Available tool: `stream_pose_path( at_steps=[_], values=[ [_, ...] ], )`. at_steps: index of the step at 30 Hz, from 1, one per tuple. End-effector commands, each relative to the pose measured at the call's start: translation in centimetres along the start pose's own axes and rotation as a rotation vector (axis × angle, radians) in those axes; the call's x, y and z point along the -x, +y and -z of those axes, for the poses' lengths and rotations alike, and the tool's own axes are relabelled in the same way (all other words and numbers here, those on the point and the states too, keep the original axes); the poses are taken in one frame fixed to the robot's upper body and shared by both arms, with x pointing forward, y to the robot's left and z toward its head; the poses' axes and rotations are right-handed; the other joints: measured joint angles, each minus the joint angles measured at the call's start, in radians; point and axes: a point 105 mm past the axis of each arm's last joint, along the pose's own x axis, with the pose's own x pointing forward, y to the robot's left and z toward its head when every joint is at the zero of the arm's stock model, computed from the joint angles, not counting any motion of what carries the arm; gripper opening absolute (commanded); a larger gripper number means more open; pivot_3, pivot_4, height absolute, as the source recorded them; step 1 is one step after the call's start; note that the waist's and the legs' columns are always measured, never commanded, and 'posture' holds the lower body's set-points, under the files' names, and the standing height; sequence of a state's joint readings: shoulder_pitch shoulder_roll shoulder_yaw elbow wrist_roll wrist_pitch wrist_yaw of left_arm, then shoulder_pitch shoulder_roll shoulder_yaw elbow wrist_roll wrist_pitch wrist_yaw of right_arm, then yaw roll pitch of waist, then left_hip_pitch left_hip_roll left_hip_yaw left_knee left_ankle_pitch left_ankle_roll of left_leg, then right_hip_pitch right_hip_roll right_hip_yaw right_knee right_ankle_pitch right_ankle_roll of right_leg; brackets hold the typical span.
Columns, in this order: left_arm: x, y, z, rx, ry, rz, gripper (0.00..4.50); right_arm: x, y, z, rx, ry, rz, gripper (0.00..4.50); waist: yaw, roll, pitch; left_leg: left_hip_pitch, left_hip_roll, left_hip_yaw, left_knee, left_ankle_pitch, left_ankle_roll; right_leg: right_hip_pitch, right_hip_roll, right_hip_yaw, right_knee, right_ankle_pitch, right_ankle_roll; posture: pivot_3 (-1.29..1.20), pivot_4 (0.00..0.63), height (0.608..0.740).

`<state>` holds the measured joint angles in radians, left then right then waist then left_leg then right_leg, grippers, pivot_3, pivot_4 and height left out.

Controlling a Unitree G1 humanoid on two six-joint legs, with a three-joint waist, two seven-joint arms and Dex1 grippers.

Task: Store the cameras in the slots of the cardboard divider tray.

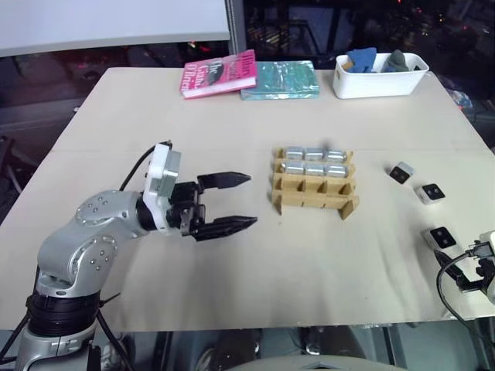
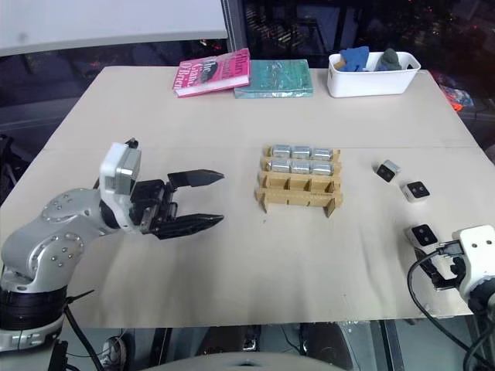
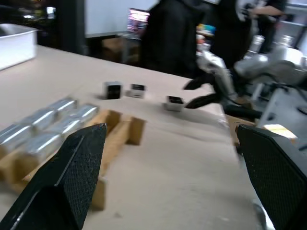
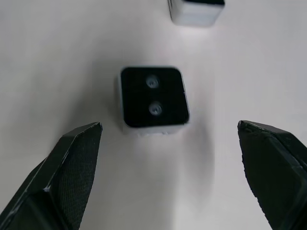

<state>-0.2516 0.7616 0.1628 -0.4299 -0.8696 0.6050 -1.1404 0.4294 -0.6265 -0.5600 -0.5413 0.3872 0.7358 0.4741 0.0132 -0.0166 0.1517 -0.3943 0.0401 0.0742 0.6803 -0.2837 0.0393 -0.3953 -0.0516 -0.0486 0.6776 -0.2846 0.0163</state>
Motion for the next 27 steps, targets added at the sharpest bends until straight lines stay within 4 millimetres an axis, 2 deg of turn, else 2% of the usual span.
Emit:
stream_pose_path(
  at_steps=[1,10,13,17,20,22,24,27],
  values=[
    [-0.7,-1.4,-0.6,-0.037,0.007,0.078,4.46,-0.5,-0.1,-0.6,-0.025,-0.001,-0.011,4.5,0.0,0.0,0.0,0.0,0.0,0.0,0.0,0.0,0.0,0.0,0.0,0.0,0.0,0.0,0.0,0.0,0.15,0.74],
    [-0.6,-1.3,-0.5,-0.049,0.013,0.064,4.46,-1.7,0.9,-1.7,-0.086,0.034,-0.048,4.5,0.001,0.0,0.0,0.0,0.0,0.0,0.0,0.0,0.0,0.0,0.0,0.001,0.0,0.0,0.0,0.0,0.15,0.74],
    [-0.4,-1.2,-0.5,-0.048,0.011,0.052,4.5,-1.7,1.4,-2.0,-0.097,0.049,-0.068,3.69,0.0,0.0,0.0,0.0,0.0,0.0,0.0,0.0,0.0,0.0,0.0,0.001,0.0,0.0,0.0,0.0,0.15,0.74],
    [-0.4,-0.9,-0.4,-0.039,0.005,0.028,4.5,-1.5,1.4,-2.6,-0.076,0.05,-0.06,1.9,0.0,0.0,0.0,0.0,0.0,0.0,0.0,0.0,0.0,0.0,0.001,0.001,0.0,0.0,0.0,0.0,0.15,0.74],
    [-0.7,-0.4,-0.1,-0.022,0.011,-0.026,4.5,-1.3,1.4,-3.4,-0.01,0.022,-0.049,1.87,0.0,0.0,0.0,0.0,0.0,0.0,0.0,0.0,0.0,0.0,0.0,0.001,0.0,0.0,0.0,0.0,0.15,0.74],
    [-1.0,0.1,0.4,0.012,0.03,-0.08,4.5,-1.0,2.4,-5.1,0.133,-0.058,-0.08,1.87,0.001,0.001,0.0,-0.001,0.0,0.0,0.0,0.0,0.0,0.0,0.0,0.001,0.0,0.0,0.0,0.0,0.15,0.74],
    [-1.4,0.4,-0.1,0.111,-0.002,-0.103,4.5,-0.5,4.4,-7.7,0.315,-0.183,-0.137,1.87,0.0,0.001,0.001,-0.001,0.0,0.0,0.0,0.0,0.0,-0.001,0.001,0.001,0.0,0.0,0.001,0.0,0.15,0.74],
    [-2.2,1.0,-0.5,0.25,0.015,-0.117,4.5,0.3,7.9,-12.4,0.462,-0.41,-0.223,1.87,-0.009,-0.001,0.001,-0.001,0.001,0.0,0.002,0.0,0.0,-0.001,0.001,0.001,0.001,0.0,0.001,0.0,0.15,0.74]
  ],
)
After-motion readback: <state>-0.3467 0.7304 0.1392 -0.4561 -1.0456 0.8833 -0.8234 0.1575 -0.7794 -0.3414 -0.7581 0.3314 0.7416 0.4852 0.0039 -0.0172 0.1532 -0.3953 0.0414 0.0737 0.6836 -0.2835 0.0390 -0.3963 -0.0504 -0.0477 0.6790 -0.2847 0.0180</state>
